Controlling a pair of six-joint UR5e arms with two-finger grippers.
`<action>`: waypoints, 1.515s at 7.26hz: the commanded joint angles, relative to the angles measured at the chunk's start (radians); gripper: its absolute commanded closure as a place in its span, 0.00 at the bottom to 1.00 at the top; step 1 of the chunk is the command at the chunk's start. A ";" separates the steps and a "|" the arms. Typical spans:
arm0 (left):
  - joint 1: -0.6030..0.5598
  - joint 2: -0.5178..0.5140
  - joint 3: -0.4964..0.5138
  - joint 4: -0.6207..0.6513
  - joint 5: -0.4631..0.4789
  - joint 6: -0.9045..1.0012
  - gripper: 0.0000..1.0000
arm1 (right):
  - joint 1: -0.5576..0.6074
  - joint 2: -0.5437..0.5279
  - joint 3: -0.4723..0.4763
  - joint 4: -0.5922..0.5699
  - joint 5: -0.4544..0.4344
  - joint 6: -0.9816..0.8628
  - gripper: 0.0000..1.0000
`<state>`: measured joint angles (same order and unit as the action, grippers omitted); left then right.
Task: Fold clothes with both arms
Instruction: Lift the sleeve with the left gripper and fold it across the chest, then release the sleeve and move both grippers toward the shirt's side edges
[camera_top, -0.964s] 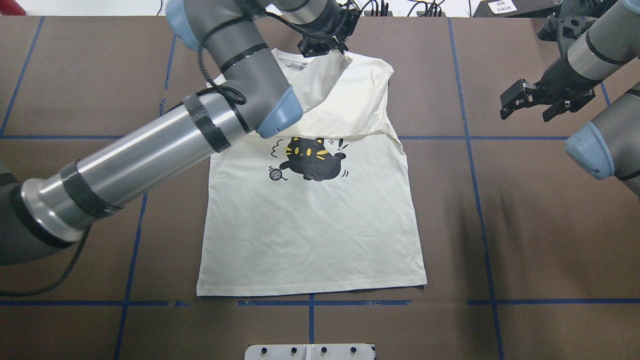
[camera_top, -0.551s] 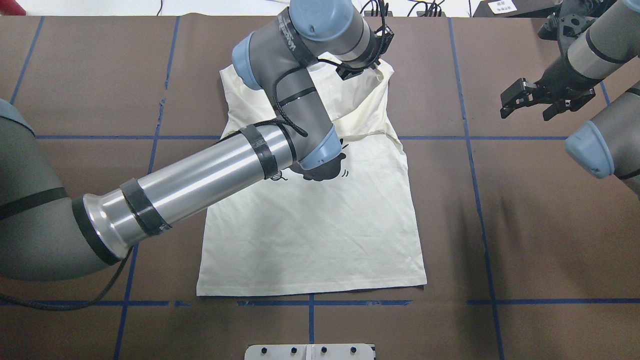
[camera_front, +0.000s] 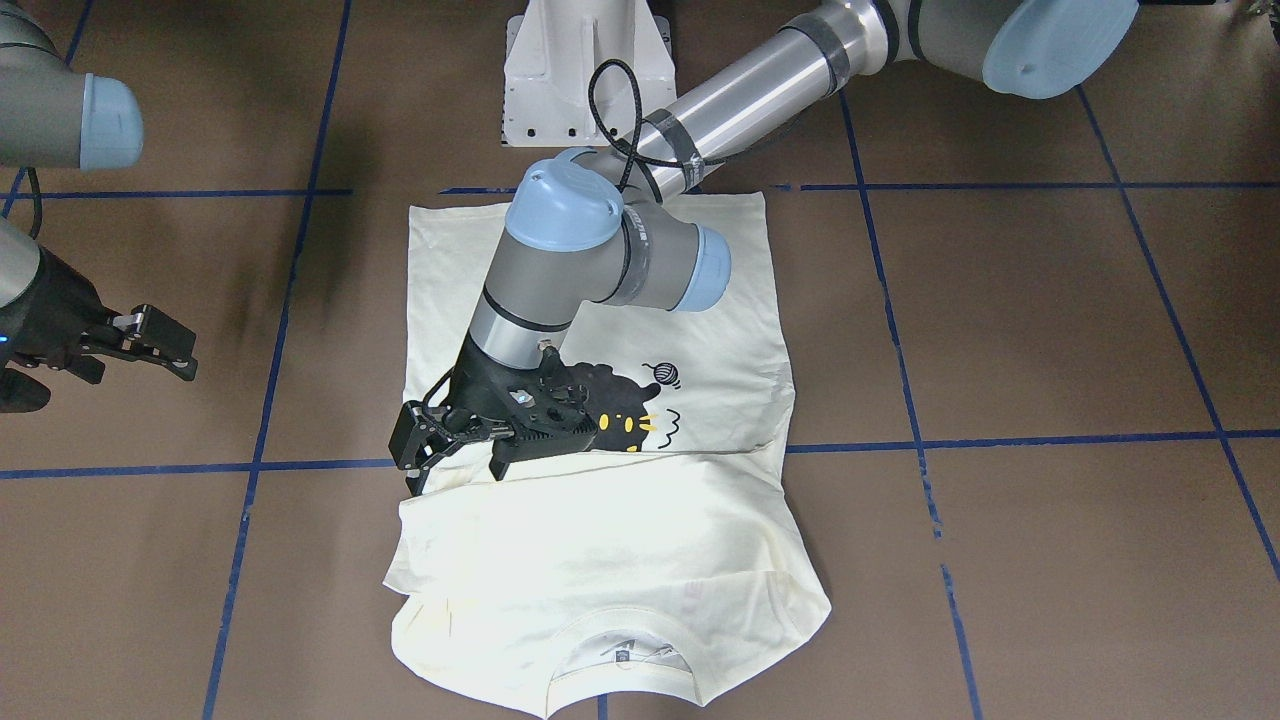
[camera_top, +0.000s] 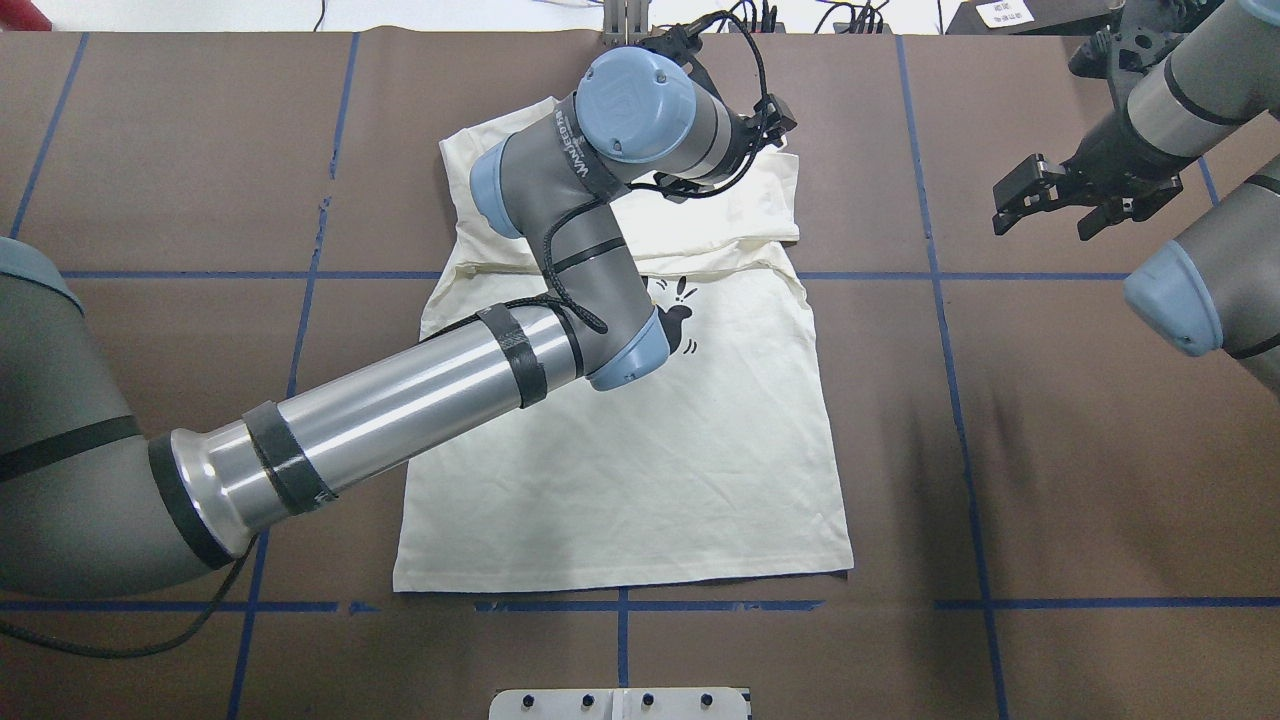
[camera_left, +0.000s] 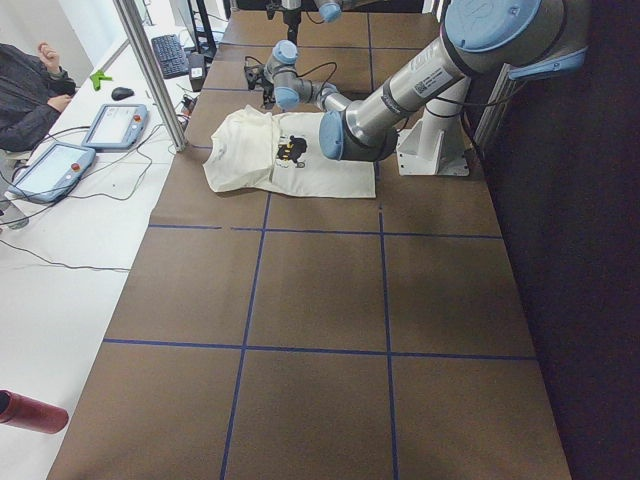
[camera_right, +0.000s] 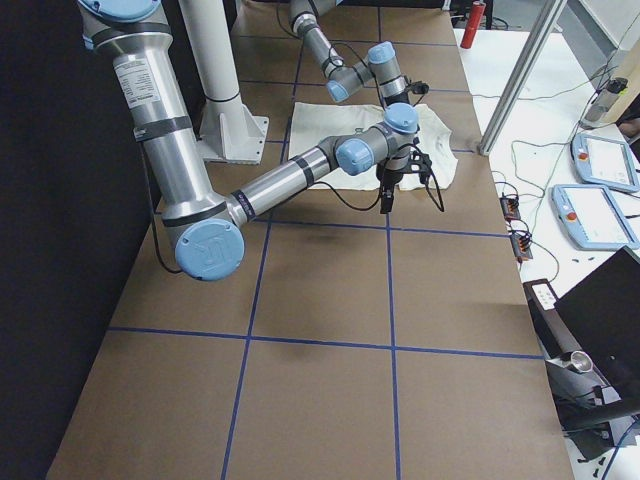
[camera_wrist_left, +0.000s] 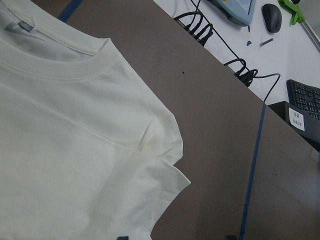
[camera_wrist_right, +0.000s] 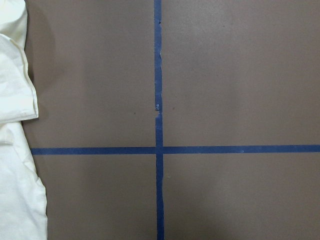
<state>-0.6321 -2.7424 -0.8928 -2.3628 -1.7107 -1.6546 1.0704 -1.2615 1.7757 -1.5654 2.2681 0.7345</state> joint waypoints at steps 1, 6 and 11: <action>-0.035 0.178 -0.229 0.129 -0.103 0.137 0.00 | -0.065 0.005 0.025 0.002 -0.016 0.076 0.00; -0.162 0.680 -1.000 0.658 -0.175 0.621 0.00 | -0.539 -0.053 0.217 0.127 -0.355 0.678 0.00; -0.190 0.685 -1.075 0.723 -0.175 0.668 0.00 | -0.819 -0.171 0.217 0.215 -0.549 0.910 0.00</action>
<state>-0.8216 -2.0554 -1.9650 -1.6400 -1.8856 -0.9867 0.2782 -1.4232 1.9957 -1.3527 1.7344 1.6185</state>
